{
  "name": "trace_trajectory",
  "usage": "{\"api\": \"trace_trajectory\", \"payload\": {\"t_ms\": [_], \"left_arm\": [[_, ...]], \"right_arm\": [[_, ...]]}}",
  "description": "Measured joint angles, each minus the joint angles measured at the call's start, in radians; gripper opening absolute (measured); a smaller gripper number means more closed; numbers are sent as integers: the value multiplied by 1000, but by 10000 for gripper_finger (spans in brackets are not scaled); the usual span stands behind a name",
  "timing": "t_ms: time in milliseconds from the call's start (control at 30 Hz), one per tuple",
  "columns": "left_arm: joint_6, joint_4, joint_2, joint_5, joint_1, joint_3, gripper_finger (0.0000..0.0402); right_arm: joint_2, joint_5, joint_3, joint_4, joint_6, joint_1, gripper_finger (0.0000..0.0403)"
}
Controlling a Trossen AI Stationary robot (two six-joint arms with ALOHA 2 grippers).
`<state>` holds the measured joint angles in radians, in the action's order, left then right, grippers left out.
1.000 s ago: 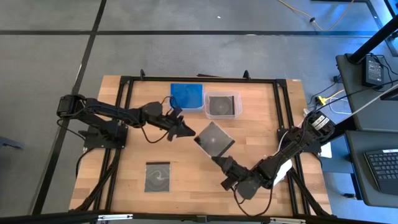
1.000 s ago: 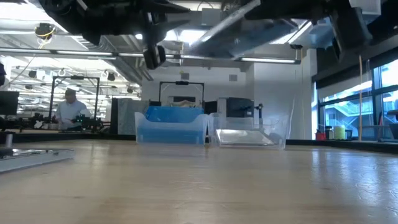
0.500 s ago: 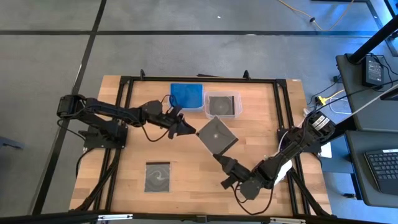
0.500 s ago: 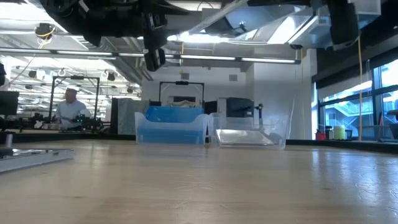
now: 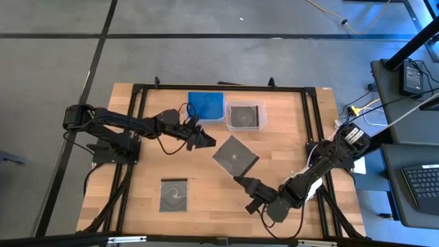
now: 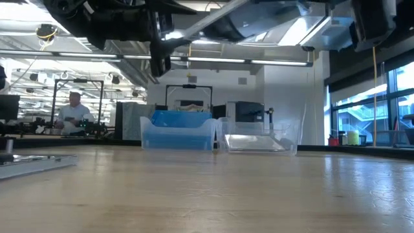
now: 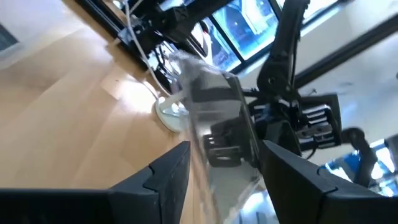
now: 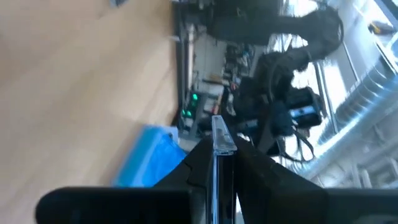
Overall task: Pick & place jewel cases by type
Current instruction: Put the right black CD case into the transparent bin
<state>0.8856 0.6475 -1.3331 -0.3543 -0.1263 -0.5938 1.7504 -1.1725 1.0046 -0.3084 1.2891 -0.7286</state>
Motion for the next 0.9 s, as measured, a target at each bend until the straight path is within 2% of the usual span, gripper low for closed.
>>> {"api": "trace_trajectory", "payload": {"t_ms": [167, 433, 733, 900], "left_arm": [[-58, -9, 0, -14, 33, 0, 186], [-51, -18, 0, -12, 47, 0, 185], [1, -15, 0, -45, 2, 0, 185], [2, 42, 1, -102, -13, 0, 185]], "right_arm": [[0, 15, 0, -28, 55, 31, 52], [0, 24, 0, -95, 156, 39, 52], [0, 18, 0, -94, 127, 38, 52], [0, -38, 0, -93, 134, 37, 52]]}}
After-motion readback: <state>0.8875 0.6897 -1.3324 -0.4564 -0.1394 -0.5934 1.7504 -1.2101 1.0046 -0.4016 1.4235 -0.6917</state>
